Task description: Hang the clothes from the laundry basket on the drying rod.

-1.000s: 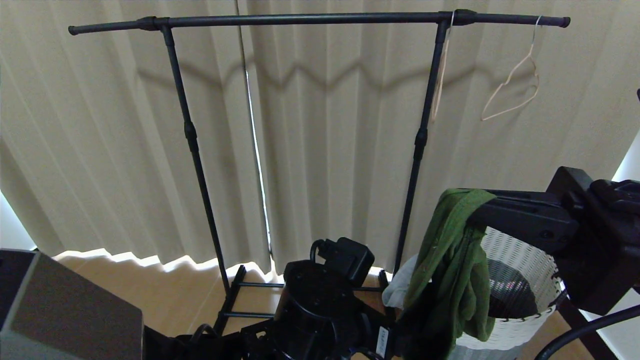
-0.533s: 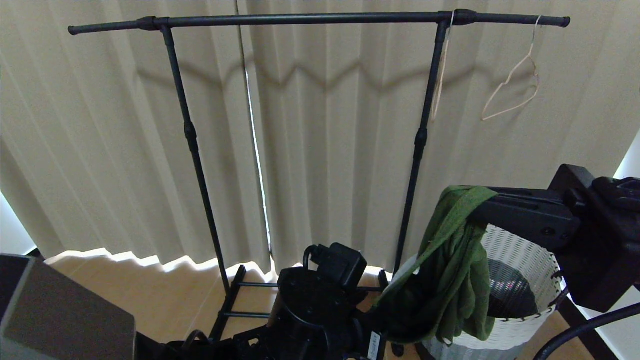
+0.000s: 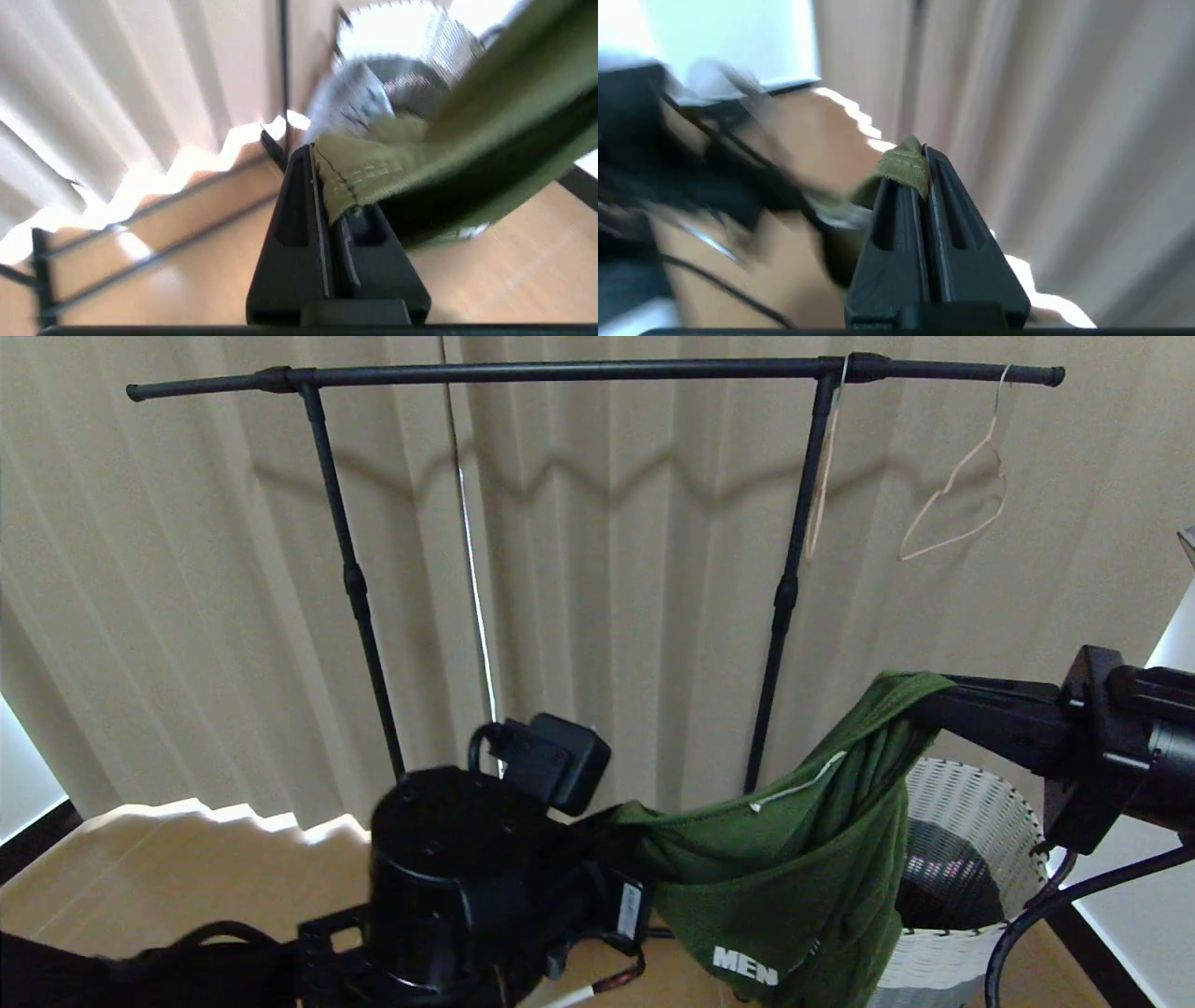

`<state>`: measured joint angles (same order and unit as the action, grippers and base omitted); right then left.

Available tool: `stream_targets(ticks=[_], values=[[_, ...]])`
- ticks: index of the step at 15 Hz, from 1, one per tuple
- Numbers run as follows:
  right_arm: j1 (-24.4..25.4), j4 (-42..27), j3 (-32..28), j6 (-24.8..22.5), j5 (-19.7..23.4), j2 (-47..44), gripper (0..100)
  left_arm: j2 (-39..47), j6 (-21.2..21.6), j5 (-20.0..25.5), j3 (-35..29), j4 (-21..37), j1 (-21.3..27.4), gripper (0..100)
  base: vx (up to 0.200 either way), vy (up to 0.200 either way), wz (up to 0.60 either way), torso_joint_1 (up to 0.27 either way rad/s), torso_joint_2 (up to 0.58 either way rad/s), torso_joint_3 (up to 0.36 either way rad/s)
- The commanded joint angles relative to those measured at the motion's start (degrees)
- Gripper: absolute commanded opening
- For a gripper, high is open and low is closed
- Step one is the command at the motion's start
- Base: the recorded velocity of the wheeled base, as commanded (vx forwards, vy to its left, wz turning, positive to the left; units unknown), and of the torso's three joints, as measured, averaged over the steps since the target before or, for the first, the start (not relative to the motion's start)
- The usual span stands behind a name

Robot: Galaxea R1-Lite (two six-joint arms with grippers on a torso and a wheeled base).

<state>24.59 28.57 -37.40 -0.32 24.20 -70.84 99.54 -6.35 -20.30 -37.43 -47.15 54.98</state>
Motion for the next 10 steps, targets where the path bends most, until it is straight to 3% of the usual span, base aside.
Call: stream_targets(ticks=[1,5,10], values=[[-1.47,0.25,1.45,-1.0,-0.03,0.79,0,-12.61,1.25,0.43,-7.66,10.68,-3.48,0,0.0,0.0,0.0,0.0,0.0,0.0],[-3.85,3.51,1.01,-1.53,-0.03,0.26,0,-19.29,3.1,4.21,-19.79,26.41,-3.92,0,0.0,0.0,0.0,0.0,0.0,0.0],[-4.9,11.85,-2.06,-1.7,0.06,-6.15,0,-18.94,6.7,4.39,-23.83,30.63,-7.69,0,0.0,0.0,0.0,0.0,0.0,0.0]])
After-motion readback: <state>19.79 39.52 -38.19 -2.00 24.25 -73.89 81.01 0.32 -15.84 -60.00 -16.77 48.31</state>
